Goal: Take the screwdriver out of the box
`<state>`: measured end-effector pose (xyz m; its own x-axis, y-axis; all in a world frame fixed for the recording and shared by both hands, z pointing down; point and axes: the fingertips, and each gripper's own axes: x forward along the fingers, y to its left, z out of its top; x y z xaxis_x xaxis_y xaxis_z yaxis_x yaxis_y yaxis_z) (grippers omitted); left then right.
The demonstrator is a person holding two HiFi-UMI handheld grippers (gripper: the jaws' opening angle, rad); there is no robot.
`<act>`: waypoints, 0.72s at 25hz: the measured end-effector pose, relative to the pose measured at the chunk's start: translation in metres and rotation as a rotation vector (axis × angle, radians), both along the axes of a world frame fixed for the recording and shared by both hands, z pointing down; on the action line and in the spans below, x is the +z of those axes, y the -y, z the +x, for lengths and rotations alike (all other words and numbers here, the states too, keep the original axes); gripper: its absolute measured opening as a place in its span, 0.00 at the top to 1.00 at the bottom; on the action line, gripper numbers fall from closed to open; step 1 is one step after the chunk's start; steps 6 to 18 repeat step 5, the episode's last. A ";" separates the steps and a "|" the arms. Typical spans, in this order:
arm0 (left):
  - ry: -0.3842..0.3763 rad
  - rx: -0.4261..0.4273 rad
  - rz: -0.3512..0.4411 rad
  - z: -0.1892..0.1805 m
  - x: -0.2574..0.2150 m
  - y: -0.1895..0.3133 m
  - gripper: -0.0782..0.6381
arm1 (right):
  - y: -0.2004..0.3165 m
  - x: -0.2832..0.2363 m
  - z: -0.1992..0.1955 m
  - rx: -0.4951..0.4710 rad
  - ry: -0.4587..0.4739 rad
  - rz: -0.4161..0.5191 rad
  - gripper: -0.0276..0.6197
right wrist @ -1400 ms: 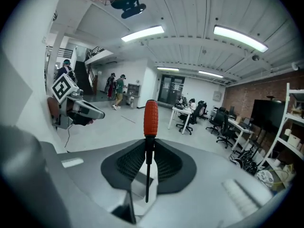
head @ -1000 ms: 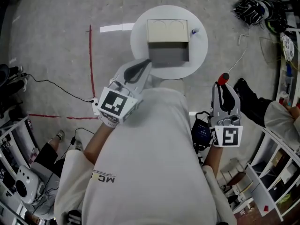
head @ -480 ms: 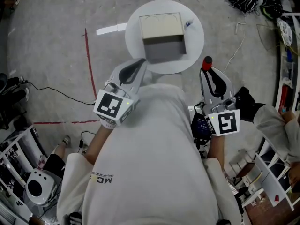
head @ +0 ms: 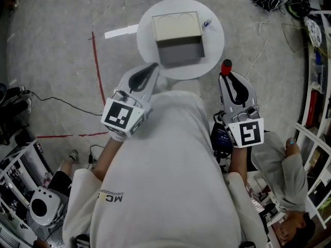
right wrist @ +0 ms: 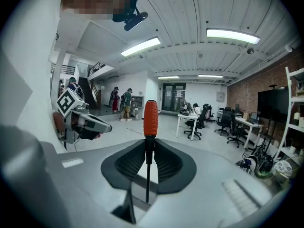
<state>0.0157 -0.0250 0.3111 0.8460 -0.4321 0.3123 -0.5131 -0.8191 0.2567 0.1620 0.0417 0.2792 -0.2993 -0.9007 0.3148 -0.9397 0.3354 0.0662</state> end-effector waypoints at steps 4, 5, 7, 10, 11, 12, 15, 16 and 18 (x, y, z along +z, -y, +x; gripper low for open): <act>0.021 -0.009 -0.013 -0.001 -0.002 0.000 0.89 | -0.002 -0.002 -0.001 0.000 -0.003 -0.002 0.87; 0.023 -0.010 -0.015 -0.001 -0.002 -0.001 0.89 | -0.002 -0.003 -0.001 0.000 -0.004 -0.002 0.87; 0.023 -0.010 -0.015 -0.001 -0.002 -0.001 0.89 | -0.002 -0.003 -0.001 0.000 -0.004 -0.002 0.87; 0.023 -0.010 -0.015 -0.001 -0.002 -0.001 0.89 | -0.002 -0.003 -0.001 0.000 -0.004 -0.002 0.87; 0.023 -0.010 -0.015 -0.001 -0.002 -0.001 0.89 | -0.002 -0.003 -0.001 0.000 -0.004 -0.002 0.87; 0.023 -0.010 -0.015 -0.001 -0.002 -0.001 0.89 | -0.002 -0.003 -0.001 0.000 -0.004 -0.002 0.87; 0.023 -0.010 -0.015 -0.001 -0.002 -0.001 0.89 | -0.002 -0.003 -0.001 0.000 -0.004 -0.002 0.87; 0.023 -0.010 -0.015 -0.001 -0.002 -0.001 0.89 | -0.002 -0.003 -0.001 0.000 -0.004 -0.002 0.87; 0.023 -0.010 -0.015 -0.001 -0.002 -0.001 0.89 | -0.002 -0.003 -0.001 0.000 -0.004 -0.002 0.87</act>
